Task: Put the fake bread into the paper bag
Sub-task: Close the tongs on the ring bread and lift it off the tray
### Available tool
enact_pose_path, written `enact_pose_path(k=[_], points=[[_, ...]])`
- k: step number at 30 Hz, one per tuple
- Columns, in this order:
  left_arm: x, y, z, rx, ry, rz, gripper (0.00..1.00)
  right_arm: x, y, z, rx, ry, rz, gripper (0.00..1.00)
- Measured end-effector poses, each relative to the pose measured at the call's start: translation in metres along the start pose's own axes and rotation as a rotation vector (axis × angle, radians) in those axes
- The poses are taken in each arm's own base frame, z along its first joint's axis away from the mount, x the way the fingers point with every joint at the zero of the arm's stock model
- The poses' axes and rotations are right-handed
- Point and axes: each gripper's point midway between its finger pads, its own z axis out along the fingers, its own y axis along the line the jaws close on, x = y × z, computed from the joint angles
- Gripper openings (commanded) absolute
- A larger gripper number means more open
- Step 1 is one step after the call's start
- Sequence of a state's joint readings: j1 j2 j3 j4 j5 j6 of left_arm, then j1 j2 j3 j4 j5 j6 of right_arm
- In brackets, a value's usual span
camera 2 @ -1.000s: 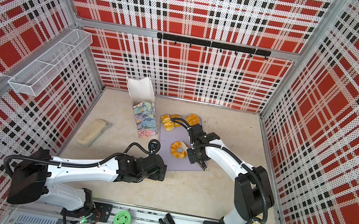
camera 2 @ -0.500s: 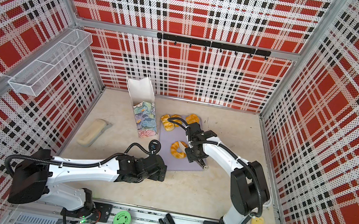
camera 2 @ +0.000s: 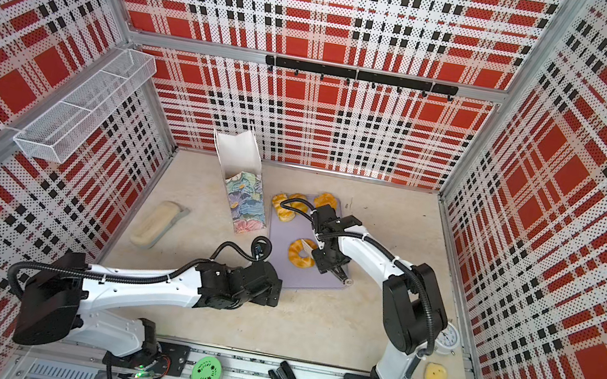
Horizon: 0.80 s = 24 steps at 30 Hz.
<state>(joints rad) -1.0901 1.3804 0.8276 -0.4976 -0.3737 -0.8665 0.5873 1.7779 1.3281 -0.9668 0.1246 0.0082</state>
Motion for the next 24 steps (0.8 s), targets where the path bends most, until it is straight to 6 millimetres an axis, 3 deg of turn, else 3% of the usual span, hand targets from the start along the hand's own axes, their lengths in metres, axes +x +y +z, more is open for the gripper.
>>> enact_pose_path(k=[7,19,24], points=[[-0.003,-0.001,-0.003,0.009,-0.009,-0.005,1.0,-0.003,0.002,0.003,-0.009,0.025,-0.014,0.49],[-0.005,0.001,-0.007,0.005,-0.022,-0.007,0.99,-0.001,0.004,0.006,-0.016,0.051,-0.032,0.29],[-0.011,0.003,-0.014,0.01,-0.046,-0.015,0.99,-0.001,0.004,0.006,-0.02,0.052,-0.033,0.26]])
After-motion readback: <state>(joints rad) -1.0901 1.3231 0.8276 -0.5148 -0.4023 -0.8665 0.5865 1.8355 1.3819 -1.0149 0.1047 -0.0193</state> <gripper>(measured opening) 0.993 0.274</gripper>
